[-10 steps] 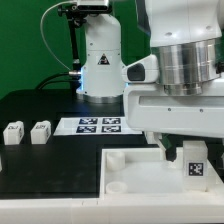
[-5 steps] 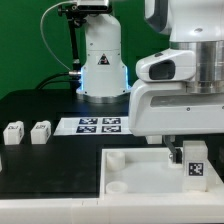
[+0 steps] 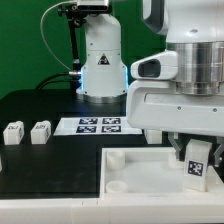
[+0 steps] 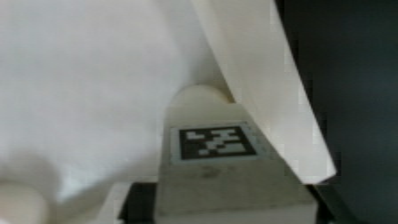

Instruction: Assemble one leg

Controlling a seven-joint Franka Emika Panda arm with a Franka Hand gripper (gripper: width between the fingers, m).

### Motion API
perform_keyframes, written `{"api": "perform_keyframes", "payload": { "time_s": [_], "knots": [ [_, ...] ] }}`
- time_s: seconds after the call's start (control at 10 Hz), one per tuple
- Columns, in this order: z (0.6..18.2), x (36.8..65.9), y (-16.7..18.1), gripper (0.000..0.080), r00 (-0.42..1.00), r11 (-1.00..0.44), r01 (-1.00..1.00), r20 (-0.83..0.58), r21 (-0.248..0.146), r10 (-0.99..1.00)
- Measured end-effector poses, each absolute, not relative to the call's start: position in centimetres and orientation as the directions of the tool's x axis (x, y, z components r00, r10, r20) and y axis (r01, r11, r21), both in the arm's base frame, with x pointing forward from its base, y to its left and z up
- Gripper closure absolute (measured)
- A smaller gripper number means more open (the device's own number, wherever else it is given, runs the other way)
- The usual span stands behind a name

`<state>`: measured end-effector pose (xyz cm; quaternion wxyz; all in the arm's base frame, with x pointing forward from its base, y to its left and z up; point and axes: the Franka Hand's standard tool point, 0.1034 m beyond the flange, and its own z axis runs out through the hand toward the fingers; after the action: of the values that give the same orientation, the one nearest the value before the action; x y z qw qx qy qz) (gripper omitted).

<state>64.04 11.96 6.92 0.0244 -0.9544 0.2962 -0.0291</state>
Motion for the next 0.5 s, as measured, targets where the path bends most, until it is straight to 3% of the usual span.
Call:
{"api": "perform_keyframes", "payload": {
  "time_s": [0.2,0.5],
  "knots": [
    [6.64,63.97,11.47,0.0505,0.485,-0.479,-0.869,-0.024,-0.124,-0.874],
    [6.62,63.80,11.49,0.0505,0.020,-0.009,-0.996,-0.118,-0.089,-0.993]
  ]
}}
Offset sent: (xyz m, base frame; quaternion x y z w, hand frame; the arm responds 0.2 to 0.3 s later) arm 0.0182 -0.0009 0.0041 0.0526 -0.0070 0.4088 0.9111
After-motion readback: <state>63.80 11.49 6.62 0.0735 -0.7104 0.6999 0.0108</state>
